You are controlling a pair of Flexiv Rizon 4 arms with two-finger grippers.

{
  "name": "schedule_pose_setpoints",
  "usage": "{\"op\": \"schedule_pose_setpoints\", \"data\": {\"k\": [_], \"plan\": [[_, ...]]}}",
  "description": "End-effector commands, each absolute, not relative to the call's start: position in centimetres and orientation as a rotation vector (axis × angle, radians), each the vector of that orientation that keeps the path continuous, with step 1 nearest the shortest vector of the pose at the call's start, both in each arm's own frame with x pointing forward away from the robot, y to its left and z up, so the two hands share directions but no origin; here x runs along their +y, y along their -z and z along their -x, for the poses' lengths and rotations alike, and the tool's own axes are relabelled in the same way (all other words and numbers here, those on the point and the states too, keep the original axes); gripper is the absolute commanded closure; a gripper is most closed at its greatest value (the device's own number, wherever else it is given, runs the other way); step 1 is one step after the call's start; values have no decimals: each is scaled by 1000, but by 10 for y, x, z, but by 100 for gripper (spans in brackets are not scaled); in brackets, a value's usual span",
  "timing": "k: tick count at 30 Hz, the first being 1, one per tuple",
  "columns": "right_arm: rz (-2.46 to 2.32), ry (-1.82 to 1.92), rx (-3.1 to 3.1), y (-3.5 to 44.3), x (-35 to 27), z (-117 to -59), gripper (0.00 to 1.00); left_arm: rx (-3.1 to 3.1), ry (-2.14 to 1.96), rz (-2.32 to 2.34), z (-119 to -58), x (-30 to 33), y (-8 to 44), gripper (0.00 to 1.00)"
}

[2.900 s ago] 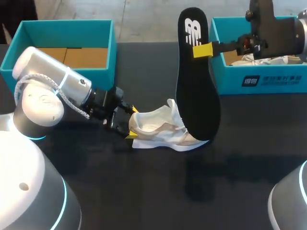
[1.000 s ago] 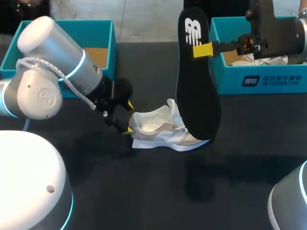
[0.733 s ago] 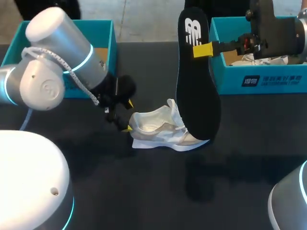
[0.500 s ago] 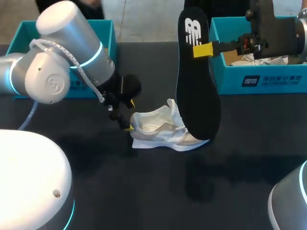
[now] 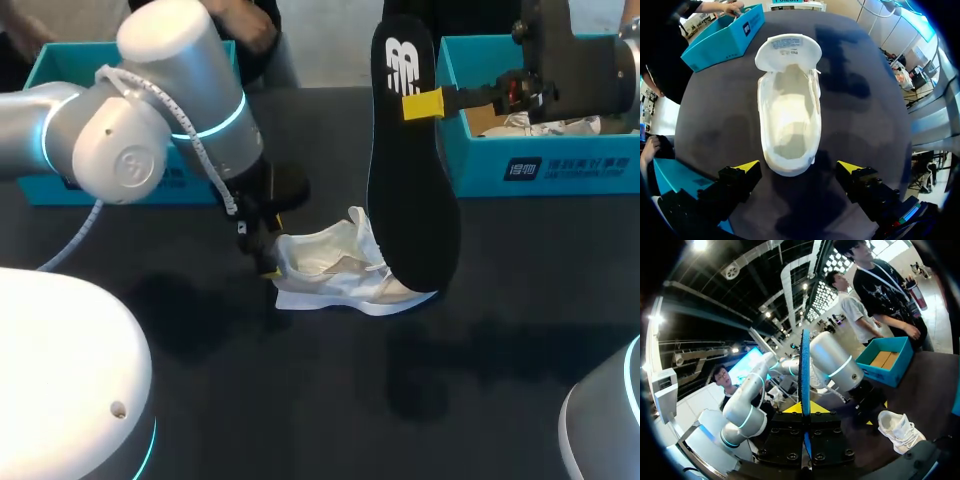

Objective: Take the shoe out of the shoebox, open the shoe tongue, remove and reinsert the insole, then place the shoe into the shoebox

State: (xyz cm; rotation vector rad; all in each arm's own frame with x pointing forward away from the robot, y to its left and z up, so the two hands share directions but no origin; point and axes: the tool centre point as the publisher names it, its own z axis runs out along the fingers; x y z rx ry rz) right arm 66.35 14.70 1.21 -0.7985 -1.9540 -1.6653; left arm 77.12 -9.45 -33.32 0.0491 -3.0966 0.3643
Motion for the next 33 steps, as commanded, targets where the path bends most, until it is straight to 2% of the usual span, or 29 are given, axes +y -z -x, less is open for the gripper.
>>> {"op": "schedule_pose_setpoints", "data": {"k": [1, 9, 33], "plan": [[798, 1661, -1955, -12, 150, -666, 100, -3093, -317, -21, -770, -98, 334, 0], [798, 1661, -1955, -12, 150, -666, 100, -3083, -185, 90, -769, -106, 341, 0], [798, 1661, -1955, -12, 150, -666, 100, -3068, -180, 90, -766, -106, 345, 0]]}}
